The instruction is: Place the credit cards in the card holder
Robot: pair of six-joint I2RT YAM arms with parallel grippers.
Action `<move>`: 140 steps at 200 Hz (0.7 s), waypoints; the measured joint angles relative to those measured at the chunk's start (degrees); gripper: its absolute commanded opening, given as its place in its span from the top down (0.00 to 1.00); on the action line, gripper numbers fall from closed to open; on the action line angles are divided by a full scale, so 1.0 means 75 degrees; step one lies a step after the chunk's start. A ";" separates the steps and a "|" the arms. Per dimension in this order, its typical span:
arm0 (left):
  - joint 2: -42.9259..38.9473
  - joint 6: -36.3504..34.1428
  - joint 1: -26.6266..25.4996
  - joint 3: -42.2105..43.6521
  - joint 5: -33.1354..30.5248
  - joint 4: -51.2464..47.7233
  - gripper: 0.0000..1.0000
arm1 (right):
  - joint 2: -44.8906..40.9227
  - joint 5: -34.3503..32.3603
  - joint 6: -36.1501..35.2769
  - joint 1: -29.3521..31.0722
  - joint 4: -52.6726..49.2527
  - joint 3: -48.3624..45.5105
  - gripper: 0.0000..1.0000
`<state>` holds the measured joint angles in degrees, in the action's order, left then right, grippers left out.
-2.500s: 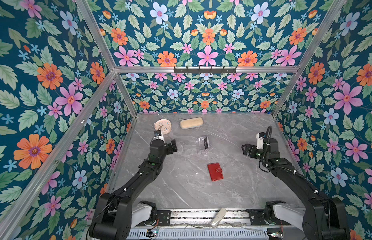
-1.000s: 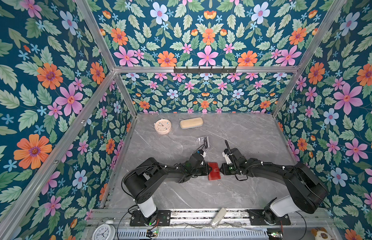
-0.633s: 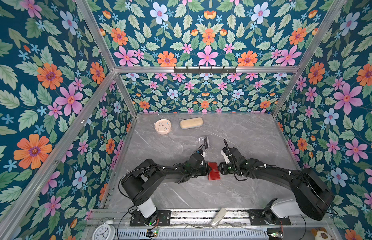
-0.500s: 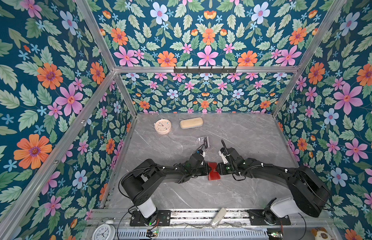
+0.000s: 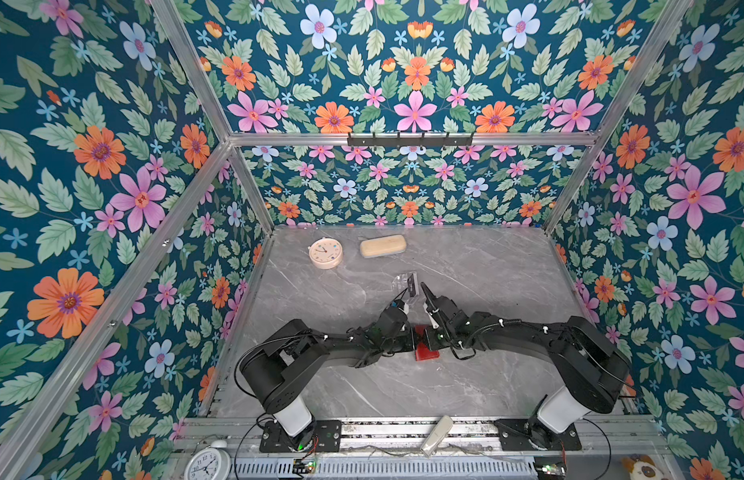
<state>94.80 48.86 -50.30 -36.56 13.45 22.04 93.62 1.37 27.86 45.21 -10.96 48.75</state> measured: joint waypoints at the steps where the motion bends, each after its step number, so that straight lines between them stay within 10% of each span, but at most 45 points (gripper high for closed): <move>1: -0.0003 0.0000 0.0000 0.0003 -0.0003 -0.0003 0.85 | 0.0003 -0.0009 0.0000 0.0000 -0.0003 0.0006 0.69; 140: -0.0087 -0.0108 -0.0006 0.0026 -0.0306 -0.0251 0.84 | -0.0458 -0.0679 0.0294 0.0017 -0.0463 -0.0096 1.00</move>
<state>94.15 48.05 -50.35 -36.36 11.16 20.16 90.19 -3.73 30.06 45.34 -14.44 48.03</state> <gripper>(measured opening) 0.151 0.052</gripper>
